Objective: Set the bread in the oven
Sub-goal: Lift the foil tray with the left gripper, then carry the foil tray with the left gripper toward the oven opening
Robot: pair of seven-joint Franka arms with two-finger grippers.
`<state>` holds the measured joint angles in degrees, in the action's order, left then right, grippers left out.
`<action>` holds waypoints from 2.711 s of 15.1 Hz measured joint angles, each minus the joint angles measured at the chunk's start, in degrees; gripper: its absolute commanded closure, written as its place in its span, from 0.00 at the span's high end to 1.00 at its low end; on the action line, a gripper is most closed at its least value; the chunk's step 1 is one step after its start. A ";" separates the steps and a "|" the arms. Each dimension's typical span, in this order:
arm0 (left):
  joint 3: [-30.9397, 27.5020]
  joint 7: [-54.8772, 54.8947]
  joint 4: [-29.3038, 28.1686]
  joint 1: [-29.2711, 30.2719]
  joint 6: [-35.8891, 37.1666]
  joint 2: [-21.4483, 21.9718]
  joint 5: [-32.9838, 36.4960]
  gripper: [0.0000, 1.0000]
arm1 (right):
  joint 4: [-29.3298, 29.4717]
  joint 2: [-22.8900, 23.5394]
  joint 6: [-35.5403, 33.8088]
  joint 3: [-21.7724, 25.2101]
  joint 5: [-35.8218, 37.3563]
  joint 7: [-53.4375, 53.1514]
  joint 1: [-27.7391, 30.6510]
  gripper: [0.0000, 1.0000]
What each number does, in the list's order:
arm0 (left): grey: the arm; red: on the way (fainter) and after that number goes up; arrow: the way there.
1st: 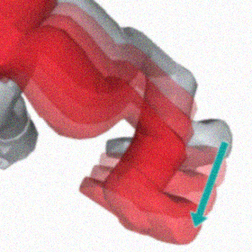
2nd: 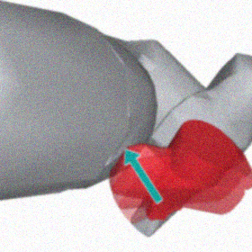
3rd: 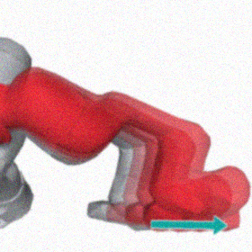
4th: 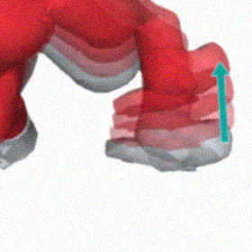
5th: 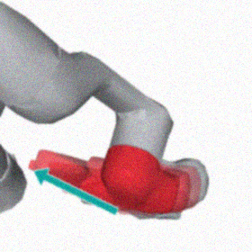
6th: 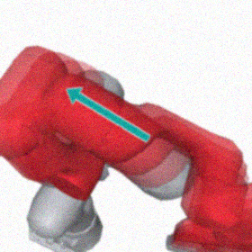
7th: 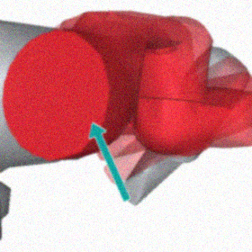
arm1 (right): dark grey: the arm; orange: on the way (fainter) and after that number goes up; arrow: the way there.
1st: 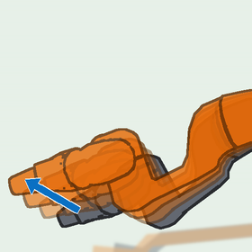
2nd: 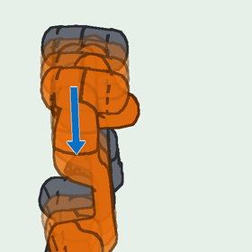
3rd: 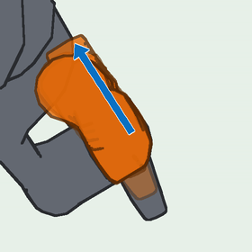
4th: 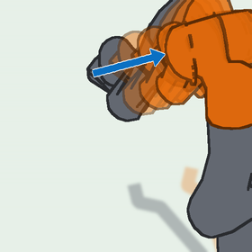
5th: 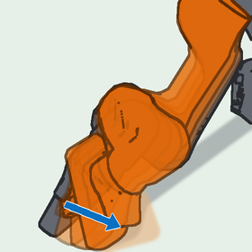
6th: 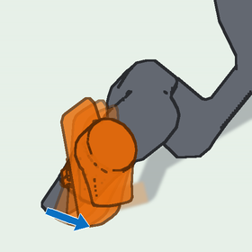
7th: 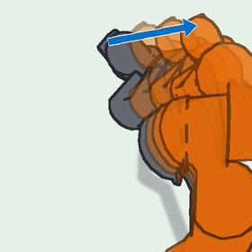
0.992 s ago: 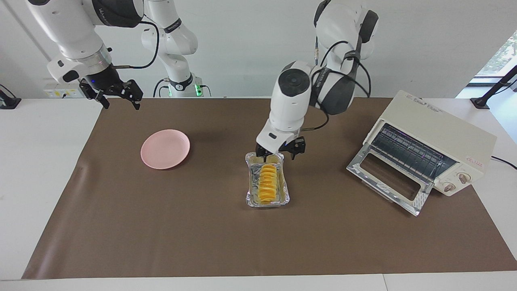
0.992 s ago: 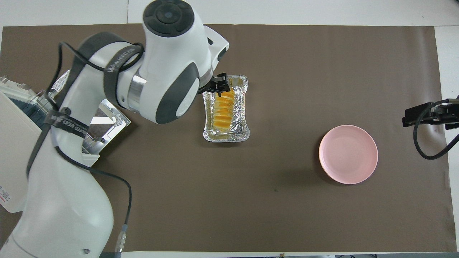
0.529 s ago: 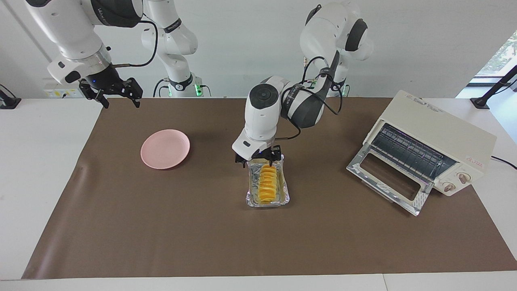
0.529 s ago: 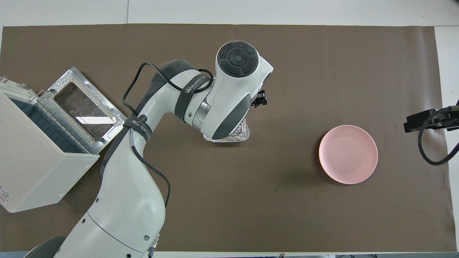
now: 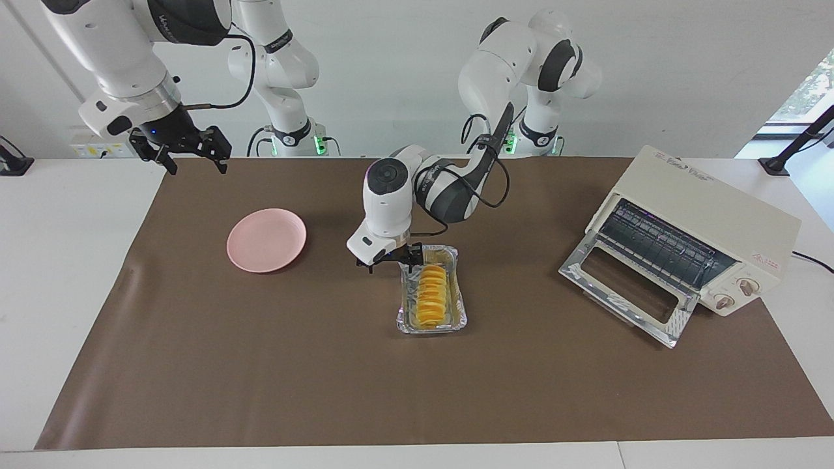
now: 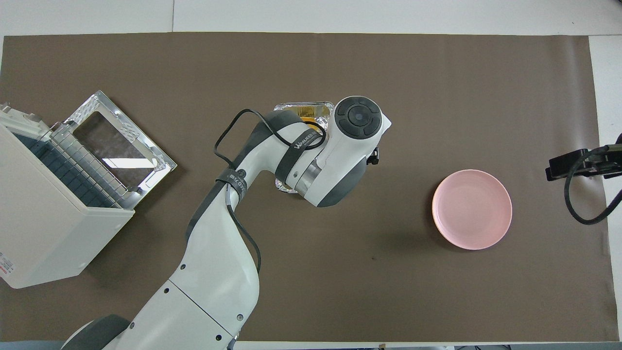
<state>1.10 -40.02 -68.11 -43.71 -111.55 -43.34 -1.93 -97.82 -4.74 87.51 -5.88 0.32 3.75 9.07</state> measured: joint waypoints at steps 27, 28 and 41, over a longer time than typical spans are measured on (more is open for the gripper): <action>-7.18 -3.72 0.24 0.65 3.74 1.42 -0.25 0.00 | -0.21 -0.18 -0.04 -0.23 0.00 0.00 0.04 1.00; -8.49 -4.74 0.30 0.73 4.50 2.31 -0.33 0.00 | -0.21 -0.18 -0.04 -0.23 0.00 0.00 0.04 1.00; -20.22 -8.31 -0.25 17.59 16.52 7.13 -3.63 0.00 | -0.21 -0.18 -0.04 -0.23 0.00 0.00 0.04 1.00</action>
<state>-19.12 -48.34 -68.36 -26.12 -95.04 -36.22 -5.56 -98.03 -4.92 87.47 -6.11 0.32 3.75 9.11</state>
